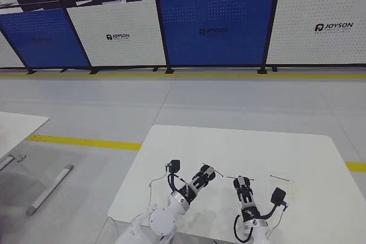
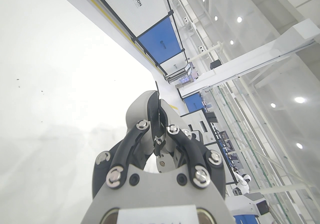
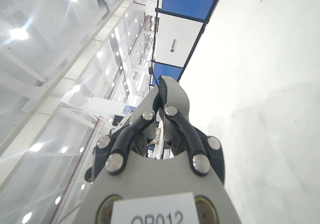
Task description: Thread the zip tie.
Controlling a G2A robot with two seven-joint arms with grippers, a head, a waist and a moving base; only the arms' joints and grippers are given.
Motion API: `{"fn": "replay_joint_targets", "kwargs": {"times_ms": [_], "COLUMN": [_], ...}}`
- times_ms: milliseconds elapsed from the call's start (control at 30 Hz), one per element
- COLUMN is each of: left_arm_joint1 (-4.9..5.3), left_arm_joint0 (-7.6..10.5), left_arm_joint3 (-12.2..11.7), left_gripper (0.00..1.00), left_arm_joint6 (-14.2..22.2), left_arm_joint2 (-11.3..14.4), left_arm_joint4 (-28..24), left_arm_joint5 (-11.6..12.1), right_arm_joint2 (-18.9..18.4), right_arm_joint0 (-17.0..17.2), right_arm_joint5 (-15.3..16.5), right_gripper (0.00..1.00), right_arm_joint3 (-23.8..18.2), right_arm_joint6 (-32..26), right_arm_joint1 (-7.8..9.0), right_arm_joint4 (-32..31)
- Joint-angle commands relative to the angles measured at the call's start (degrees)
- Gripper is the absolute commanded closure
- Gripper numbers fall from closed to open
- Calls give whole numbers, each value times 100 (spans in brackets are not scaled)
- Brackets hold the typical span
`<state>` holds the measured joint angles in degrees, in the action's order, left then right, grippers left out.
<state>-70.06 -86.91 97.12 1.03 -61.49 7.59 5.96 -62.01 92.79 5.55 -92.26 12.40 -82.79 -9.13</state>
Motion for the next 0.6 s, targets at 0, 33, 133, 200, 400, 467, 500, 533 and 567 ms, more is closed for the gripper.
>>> {"fn": "replay_joint_targets", "kwargs": {"times_ms": [0,33,133,200,400,467,500,533,567], "left_arm_joint1": [-5,-6,-8,-8,-8,-8,-8,-8,-8], "left_arm_joint0": [9,14,20,20,20,20,20,20,20], "left_arm_joint3": [-9,-13,-26,-26,-26,-26,-26,-26,-26], "left_gripper": [100,100,100,100,100,100,100,100,100], "left_arm_joint6": [-82,-99,-120,-120,-120,-120,-120,-120,-120], "left_arm_joint2": [39,57,78,78,78,78,78,78,78], "left_arm_joint4": [190,254,337,337,337,337,337,337,337], "left_arm_joint5": [-34,-36,-43,-43,-43,-43,-43,-43,-43], "right_arm_joint2": [-9,0,-22,-47,-49,-43,-35,-23,-5], "right_arm_joint0": [-10,-14,-1,1,0,-27,-44,-59,-81], "right_arm_joint5": [-42,-77,-143,-213,-214,-222,-233,-240,-249], "right_gripper": [100,100,100,100,100,100,100,100,100], "right_arm_joint3": [-8,-29,-105,-116,-115,-95,-81,-69,-48], "right_arm_joint6": [-29,-78,-227,-245,-248,-289,-281,-271,-265], "right_arm_joint1": [3,5,6,10,10,7,3,-1,-7], "right_arm_joint4": [-54,-86,30,23,22,30,20,18,10]}}
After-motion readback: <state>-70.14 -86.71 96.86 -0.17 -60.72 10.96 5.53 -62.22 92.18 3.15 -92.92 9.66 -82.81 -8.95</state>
